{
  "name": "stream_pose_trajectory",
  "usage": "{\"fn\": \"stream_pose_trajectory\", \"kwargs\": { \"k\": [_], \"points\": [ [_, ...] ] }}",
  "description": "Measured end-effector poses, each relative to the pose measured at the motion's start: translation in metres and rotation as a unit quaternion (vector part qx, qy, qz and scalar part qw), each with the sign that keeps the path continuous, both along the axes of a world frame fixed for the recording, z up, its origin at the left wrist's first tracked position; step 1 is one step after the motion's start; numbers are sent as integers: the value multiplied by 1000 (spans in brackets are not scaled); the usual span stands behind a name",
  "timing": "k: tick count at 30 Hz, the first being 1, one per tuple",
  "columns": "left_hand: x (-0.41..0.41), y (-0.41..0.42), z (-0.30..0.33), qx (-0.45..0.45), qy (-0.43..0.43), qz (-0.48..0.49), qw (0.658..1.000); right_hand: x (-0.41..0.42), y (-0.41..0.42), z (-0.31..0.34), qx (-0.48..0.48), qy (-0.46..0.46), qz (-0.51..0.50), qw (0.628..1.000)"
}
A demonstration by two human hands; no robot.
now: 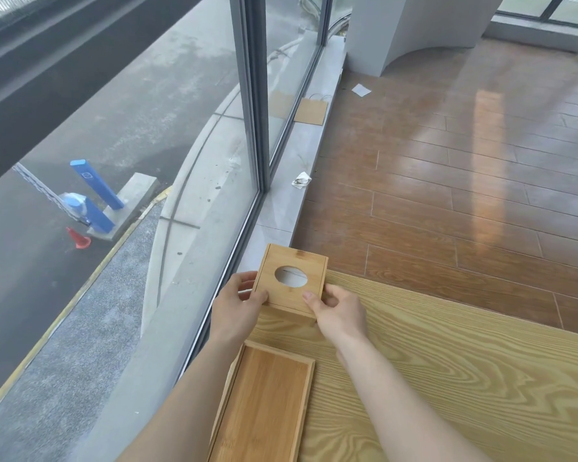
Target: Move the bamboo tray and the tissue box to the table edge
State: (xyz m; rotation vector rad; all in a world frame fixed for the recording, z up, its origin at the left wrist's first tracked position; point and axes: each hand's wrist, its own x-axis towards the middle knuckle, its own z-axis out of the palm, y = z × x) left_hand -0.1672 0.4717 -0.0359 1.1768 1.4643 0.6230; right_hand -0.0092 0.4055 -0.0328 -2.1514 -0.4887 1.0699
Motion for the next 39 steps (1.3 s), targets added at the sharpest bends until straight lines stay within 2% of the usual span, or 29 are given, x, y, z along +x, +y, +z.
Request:
{"fn": "stream_pose_trajectory", "kwargs": {
  "k": [15, 31, 34, 39],
  "points": [
    [-9, 6, -6, -27, -57, 9, 998, -7, 1, 0, 31, 9, 8, 999],
    [-12, 12, -10, -37, -63, -15, 997, -7, 1, -6, 27, -7, 0, 1000],
    [-11, 11, -10, -26, -40, -23, 999, -4, -1, -7, 22, -5, 10, 1000],
    [-5, 3, -1, 47, 90, -72, 992, 6, -20, 3, -33, -83, 66, 994]
  ]
}}
